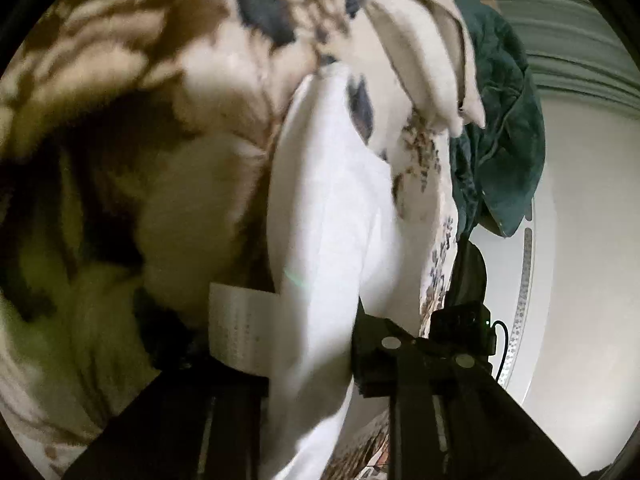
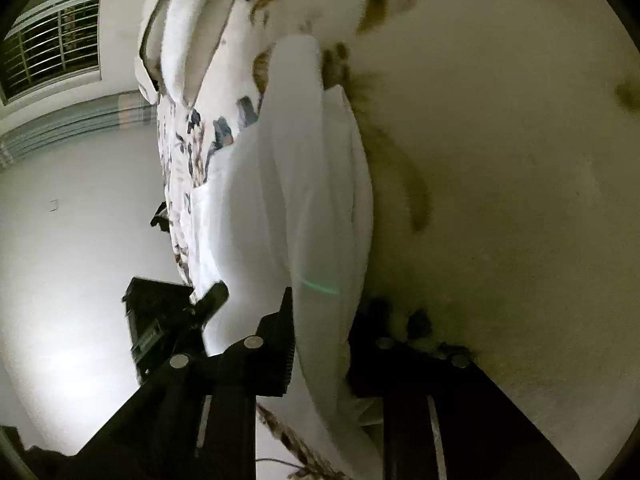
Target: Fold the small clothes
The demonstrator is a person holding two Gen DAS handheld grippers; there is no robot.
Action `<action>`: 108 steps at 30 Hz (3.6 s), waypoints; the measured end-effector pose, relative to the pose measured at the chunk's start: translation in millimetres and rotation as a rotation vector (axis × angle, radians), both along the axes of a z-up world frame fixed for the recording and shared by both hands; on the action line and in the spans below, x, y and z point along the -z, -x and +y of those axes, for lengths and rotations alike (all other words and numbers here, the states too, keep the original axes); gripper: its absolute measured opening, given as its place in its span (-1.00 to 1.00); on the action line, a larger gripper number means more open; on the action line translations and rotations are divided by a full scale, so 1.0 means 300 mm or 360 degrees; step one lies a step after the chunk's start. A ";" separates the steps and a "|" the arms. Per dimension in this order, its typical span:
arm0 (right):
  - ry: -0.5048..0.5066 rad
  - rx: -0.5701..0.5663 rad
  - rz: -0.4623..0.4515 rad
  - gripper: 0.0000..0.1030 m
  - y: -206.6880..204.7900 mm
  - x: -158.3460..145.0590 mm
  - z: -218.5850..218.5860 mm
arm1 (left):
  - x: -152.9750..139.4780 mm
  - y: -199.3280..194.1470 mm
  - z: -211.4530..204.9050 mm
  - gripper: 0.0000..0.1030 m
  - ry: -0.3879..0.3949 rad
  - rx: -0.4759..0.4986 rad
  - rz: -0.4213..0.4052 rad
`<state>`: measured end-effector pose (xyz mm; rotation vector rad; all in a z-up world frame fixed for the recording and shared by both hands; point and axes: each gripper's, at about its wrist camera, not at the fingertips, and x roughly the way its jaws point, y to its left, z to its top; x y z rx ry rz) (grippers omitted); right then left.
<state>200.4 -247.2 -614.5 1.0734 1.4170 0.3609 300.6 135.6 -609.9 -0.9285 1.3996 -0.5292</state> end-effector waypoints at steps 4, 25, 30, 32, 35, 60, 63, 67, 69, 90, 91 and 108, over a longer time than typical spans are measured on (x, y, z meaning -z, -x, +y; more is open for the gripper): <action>0.0061 -0.0002 -0.0028 -0.78 -0.006 -0.067 0.017 | -0.053 -0.031 -0.031 -0.71 -0.0016 -0.0004 -0.0003; 0.0232 0.0057 -0.0500 -0.80 -0.822 -0.731 -0.102 | -0.630 -0.912 -0.210 -0.69 -0.0089 -0.0005 -0.0431; 0.0298 -0.0007 -0.0502 -0.78 -1.185 -0.671 -0.118 | -0.493 -1.155 -0.223 -0.54 -0.0320 0.0002 -0.0366; 0.0386 -0.0031 -0.0363 -0.58 -1.277 -0.594 -0.135 | -0.428 -1.207 -0.225 -0.53 -0.0569 0.0026 -0.0297; 0.0632 -0.0081 -0.0244 0.00 -1.319 -0.537 -0.154 | -0.389 -1.196 -0.222 -0.28 -0.0707 0.0059 -0.0292; 0.1621 -0.0276 -0.0191 0.83 -1.068 -0.567 -0.001 | -0.397 -0.940 -0.224 1.00 -0.1335 0.0141 -0.0307; 0.1742 -0.0261 -0.0245 1.00 -1.023 -0.670 0.022 | -0.523 -0.902 -0.236 1.00 -0.1417 0.0115 -0.0385; 0.1801 -0.0216 -0.0314 1.00 -0.933 -0.835 0.052 | -0.679 -0.838 -0.261 1.00 -0.1527 0.0100 -0.0497; 0.1828 -0.0174 -0.0356 1.00 -0.879 -0.935 0.060 | -0.761 -0.798 -0.264 1.00 -0.1527 0.0087 -0.0548; 0.1979 0.0128 -0.0895 1.00 -0.052 -2.012 0.198 | -1.629 -0.126 -0.296 1.00 -0.1544 -0.0060 -0.1009; 0.1985 0.0141 -0.0925 1.00 -0.010 -2.056 0.205 | -1.664 -0.092 -0.297 1.00 -0.1542 -0.0070 -0.1034; 0.1976 0.0217 -0.1168 1.00 0.471 -2.424 0.253 | -1.875 0.237 -0.289 1.00 -0.1501 -0.0152 -0.1160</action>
